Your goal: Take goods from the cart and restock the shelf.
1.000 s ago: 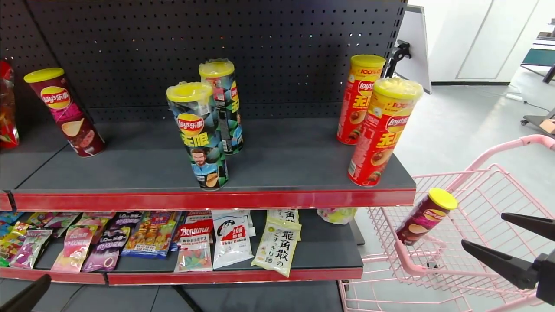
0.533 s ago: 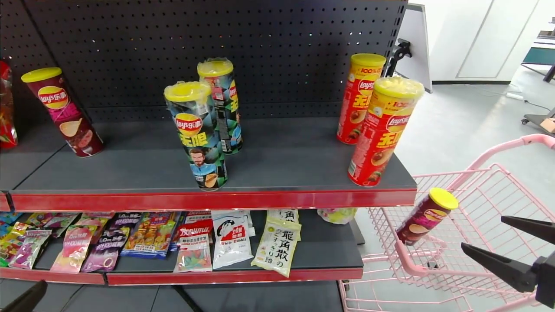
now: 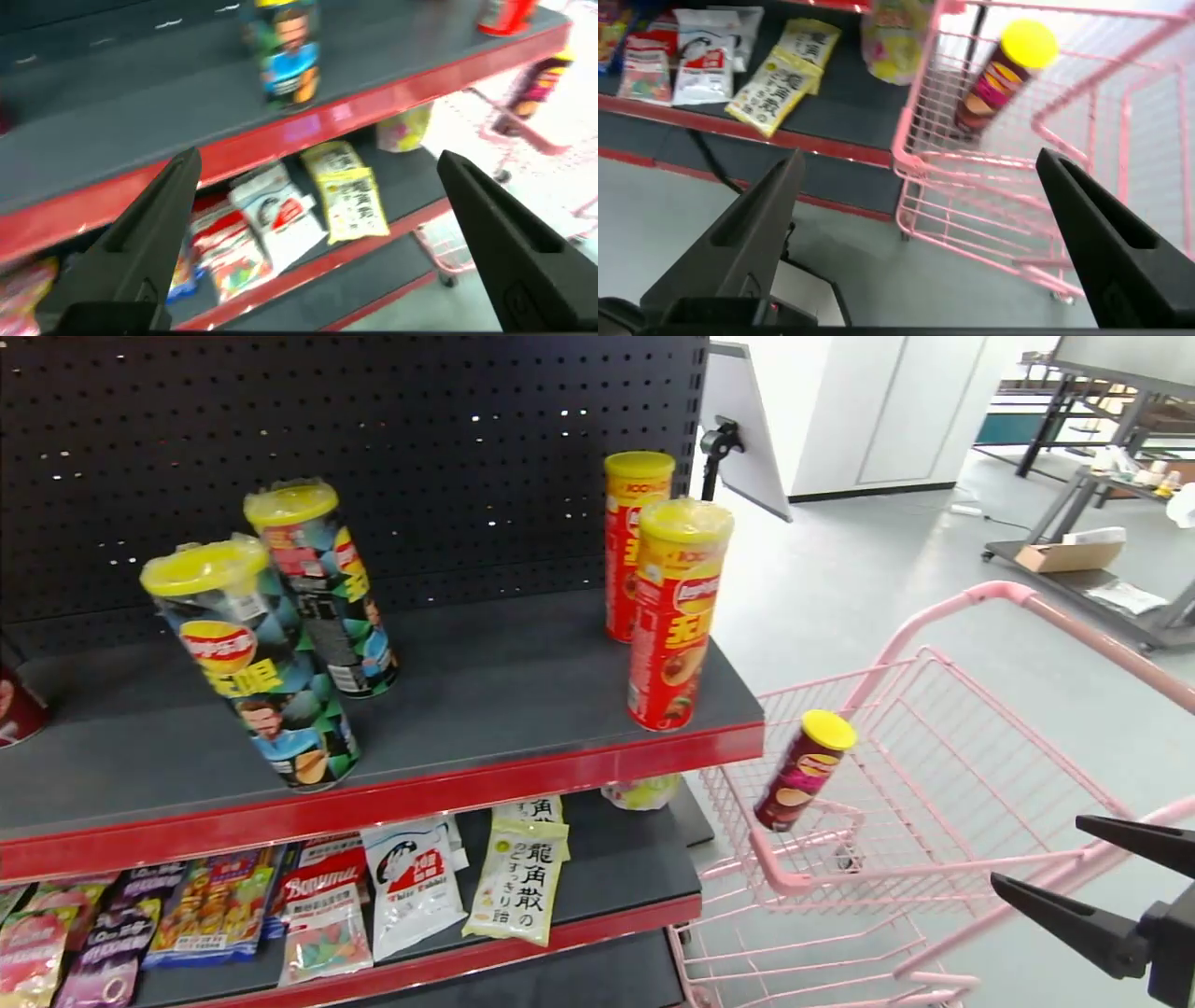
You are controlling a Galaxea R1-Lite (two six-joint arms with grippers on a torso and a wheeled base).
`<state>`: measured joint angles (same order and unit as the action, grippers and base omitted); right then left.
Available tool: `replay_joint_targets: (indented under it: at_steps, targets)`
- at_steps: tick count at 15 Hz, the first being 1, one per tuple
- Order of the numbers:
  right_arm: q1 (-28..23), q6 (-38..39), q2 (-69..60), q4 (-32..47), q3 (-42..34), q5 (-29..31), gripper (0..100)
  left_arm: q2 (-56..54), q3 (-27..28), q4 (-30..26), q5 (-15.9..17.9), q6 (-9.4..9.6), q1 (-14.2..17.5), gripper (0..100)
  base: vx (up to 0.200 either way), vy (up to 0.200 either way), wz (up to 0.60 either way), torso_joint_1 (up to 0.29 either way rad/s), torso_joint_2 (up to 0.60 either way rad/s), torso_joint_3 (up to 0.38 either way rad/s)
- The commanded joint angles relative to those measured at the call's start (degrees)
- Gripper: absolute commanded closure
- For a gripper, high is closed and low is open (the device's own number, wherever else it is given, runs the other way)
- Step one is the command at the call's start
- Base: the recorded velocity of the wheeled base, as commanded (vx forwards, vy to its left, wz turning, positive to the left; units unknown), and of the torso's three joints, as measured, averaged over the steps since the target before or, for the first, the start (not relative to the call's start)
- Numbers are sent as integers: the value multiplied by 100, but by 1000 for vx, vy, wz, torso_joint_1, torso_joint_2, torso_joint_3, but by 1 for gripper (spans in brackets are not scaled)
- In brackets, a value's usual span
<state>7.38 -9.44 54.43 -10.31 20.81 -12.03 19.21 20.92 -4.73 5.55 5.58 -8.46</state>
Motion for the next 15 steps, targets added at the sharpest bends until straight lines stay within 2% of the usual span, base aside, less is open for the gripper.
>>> replay_joint_targets:
  at_steps: [1, 2, 5, 9, 10, 12, 15]
  targets:
    - [1, -6, 68, -6, 2, -1, 0, -102, 9, -2, -10, 22, 2, 0, 0, 0, -600, -2, -2, 2]
    - [1, -6, 112, -15, 11, -1, 0, -111, -9, -2, -10, 101, 2, 0, 0, 0, -600, 2, 2, -2]
    - [-52, 3, 296, -23, 72, 8, 0, -155, -18, -10, -10, 145, 11, 0, 0, 0, -600, 4, 1, 1]
    - [-527, -23, 920, -524, 169, 8, 0, -163, -9, -10, -10, 145, 2, 0, 0, 0, 0, 0, 0, 0]
    - [-667, -23, 1210, -893, 134, 87, 0, -163, -9, -10, -10, 145, 2, 0, 0, 0, 0, 0, 0, 0]
    - [-667, -76, 1324, -929, 116, 307, 0, -163, 0, -10, -10, 145, 2, 0, 0, 0, 0, -63, 168, 98]
    - [-650, -94, 1412, -937, 28, 324, 0, -163, 9, -10, -19, 145, 2, 0, 0, 0, 0, -146, 367, 227]
